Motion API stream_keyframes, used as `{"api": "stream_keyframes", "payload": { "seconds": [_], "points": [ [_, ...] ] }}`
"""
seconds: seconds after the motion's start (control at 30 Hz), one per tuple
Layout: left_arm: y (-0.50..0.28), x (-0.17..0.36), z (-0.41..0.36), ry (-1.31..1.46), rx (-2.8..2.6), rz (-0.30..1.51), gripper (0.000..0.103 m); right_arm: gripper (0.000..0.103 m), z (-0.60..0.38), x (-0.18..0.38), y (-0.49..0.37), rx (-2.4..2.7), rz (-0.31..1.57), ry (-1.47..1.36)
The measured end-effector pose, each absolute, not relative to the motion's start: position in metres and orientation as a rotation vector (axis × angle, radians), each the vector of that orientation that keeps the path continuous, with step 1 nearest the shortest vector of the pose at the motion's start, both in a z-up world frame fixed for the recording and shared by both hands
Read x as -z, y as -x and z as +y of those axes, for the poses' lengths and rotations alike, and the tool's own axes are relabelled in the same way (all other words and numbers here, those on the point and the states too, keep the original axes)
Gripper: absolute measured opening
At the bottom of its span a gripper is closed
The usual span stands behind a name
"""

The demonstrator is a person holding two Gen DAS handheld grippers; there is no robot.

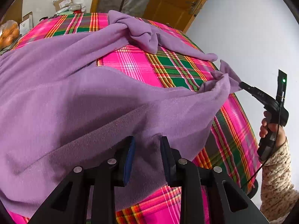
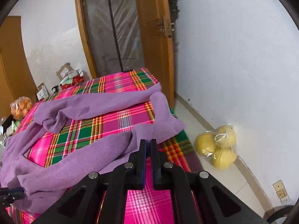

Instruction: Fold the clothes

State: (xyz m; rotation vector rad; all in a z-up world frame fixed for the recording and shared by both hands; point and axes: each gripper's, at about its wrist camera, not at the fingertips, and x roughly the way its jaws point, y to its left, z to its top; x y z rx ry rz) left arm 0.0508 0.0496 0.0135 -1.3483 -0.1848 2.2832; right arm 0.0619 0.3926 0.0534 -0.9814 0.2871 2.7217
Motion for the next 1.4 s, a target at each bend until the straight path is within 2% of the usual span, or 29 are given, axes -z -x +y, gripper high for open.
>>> {"api": "stream_keyframes", "payload": {
  "seconds": [0.5, 1.03, 1.4],
  "points": [
    [-0.06, -0.02, 0.049, 1.329, -2.286, -0.195, 0.029, 0.004, 0.427, -0.067, -0.102, -2.608, 0.298, 0.89],
    [-0.072, -0.026, 0.064, 1.32, -2.258, -0.135, 0.029, 0.004, 0.446, -0.054, -0.15, -2.541, 0.365, 0.876],
    [-0.082, -0.018, 0.069, 1.363, -2.203, -0.099, 0.029, 0.004, 0.455, -0.023, -0.171, -2.446, 0.427, 0.987]
  ]
}}
